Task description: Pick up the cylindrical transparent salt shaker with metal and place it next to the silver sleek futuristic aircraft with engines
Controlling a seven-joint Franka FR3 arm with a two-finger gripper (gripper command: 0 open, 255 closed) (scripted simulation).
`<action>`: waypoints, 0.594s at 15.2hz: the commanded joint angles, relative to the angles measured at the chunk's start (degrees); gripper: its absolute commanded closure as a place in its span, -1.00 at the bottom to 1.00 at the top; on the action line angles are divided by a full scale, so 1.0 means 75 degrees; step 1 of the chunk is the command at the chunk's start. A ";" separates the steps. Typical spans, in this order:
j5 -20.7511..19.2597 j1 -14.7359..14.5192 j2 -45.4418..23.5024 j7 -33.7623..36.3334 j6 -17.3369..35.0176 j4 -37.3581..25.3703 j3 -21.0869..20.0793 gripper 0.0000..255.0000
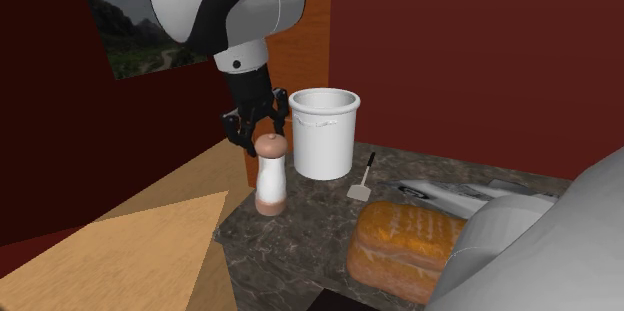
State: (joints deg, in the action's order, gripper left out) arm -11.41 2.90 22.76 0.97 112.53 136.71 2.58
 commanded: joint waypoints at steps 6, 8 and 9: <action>0.0061 -0.0019 0.0152 -0.0108 -0.0748 -0.0598 -0.0032 1.00; 0.0075 -0.0023 0.0177 -0.0139 -0.0954 -0.0782 -0.0039 1.00; 0.0081 -0.0024 0.0186 -0.0155 -0.1057 -0.0876 -0.0043 1.00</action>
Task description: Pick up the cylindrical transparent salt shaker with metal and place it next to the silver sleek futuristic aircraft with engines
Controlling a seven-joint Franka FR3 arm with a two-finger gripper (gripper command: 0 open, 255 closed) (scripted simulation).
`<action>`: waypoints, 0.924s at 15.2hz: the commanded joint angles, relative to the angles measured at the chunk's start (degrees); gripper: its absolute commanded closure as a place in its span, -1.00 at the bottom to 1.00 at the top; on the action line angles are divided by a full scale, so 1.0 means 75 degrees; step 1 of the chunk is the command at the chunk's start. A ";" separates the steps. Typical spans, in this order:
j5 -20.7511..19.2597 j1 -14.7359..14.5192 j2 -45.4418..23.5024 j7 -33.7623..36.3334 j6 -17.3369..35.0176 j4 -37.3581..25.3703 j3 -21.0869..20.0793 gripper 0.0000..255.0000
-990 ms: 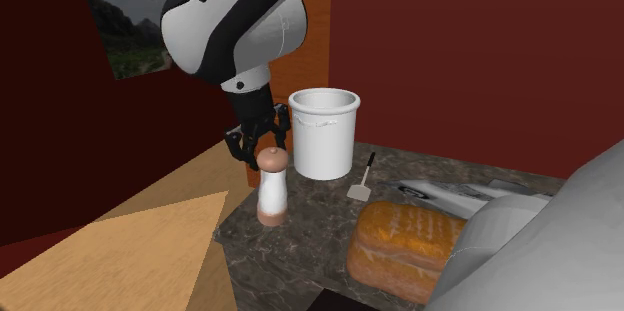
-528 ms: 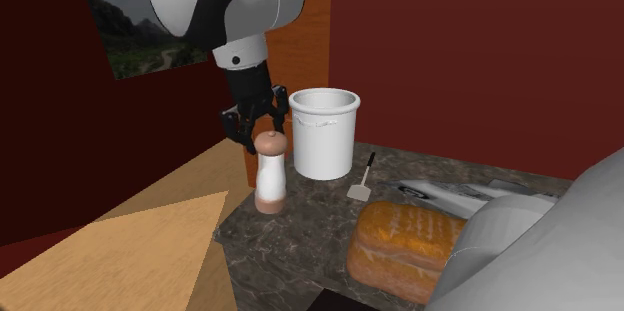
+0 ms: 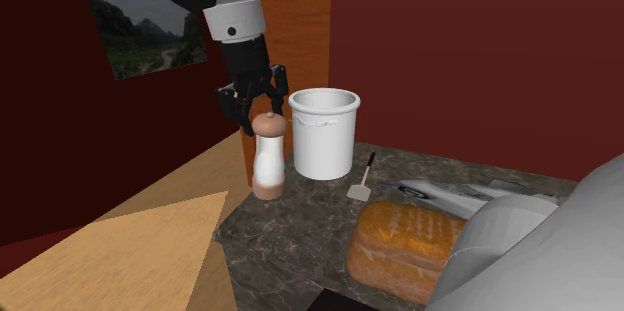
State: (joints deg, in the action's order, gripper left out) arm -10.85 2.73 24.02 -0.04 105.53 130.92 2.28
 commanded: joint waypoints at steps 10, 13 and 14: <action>0.0059 -0.0010 0.0022 -0.0172 -0.1135 -0.1123 -0.0040 1.00; 0.0070 -0.0011 -0.0010 -0.0217 -0.1435 -0.1458 -0.0051 1.00; 0.0074 -0.0012 -0.0023 -0.0232 -0.1535 -0.1573 -0.0054 1.00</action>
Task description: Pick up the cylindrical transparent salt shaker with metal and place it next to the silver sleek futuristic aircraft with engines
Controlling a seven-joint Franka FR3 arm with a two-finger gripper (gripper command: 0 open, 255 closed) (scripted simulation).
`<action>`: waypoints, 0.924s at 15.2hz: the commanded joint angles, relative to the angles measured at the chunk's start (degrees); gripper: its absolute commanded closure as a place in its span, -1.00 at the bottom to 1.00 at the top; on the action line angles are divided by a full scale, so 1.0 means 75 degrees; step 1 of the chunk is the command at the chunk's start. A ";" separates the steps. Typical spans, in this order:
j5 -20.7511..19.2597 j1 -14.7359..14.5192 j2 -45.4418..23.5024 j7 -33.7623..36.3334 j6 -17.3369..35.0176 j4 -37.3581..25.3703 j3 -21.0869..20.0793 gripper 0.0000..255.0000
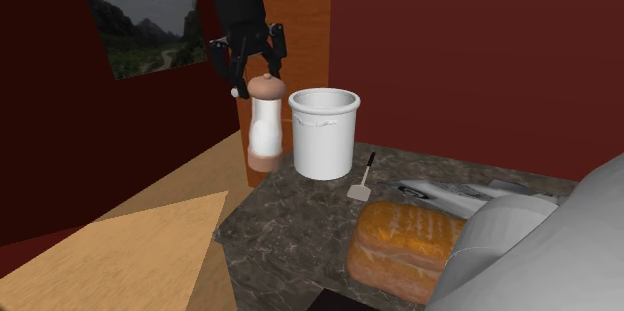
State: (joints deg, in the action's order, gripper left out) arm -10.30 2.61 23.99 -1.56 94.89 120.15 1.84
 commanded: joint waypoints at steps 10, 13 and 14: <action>0.0022 0.0005 -0.0246 -0.0180 -0.1117 -0.1376 -0.0032 1.00; -0.0030 0.0068 -0.0230 -0.0386 -0.1246 -0.1522 0.0092 1.00; -0.0086 0.0129 -0.0171 -0.0569 -0.1217 -0.1468 0.0223 1.00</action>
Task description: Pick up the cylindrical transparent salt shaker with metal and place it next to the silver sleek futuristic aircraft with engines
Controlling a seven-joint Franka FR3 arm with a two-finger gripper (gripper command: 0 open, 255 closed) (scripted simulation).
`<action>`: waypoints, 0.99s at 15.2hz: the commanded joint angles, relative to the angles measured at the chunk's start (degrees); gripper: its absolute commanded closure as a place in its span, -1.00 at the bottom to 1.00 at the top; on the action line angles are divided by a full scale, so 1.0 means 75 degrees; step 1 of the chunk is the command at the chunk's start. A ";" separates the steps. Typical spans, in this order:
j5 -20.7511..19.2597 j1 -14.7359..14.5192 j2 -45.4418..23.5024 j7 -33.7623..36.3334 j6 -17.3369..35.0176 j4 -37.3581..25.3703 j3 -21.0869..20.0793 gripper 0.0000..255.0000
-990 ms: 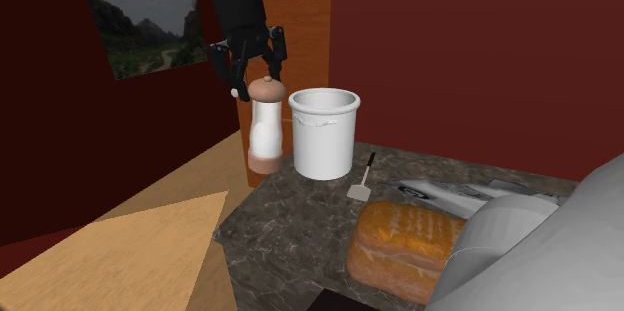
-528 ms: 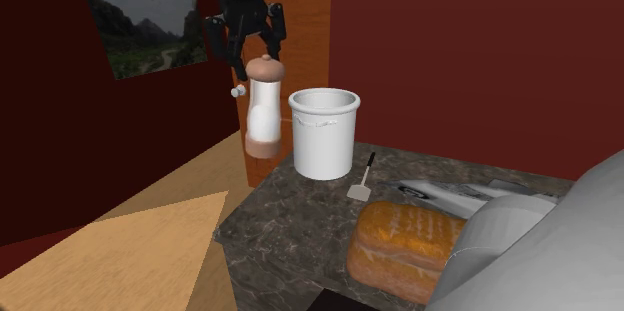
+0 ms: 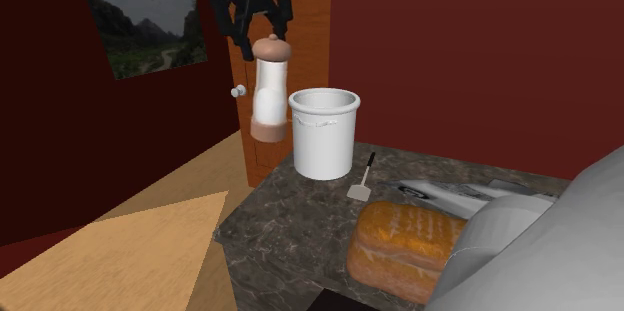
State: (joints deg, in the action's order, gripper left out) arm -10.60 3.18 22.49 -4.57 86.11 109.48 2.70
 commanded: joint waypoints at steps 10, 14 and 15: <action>-0.0581 0.0658 0.0170 -0.2023 0.0283 0.0035 0.1469 1.00; -0.0726 0.0875 -0.0010 -0.2790 0.0441 -0.0168 0.2050 1.00; -0.0750 0.0929 -0.0078 -0.2987 0.0483 -0.0240 0.2198 1.00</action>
State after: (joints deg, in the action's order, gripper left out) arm -15.88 9.64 22.00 -25.26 89.27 107.74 17.95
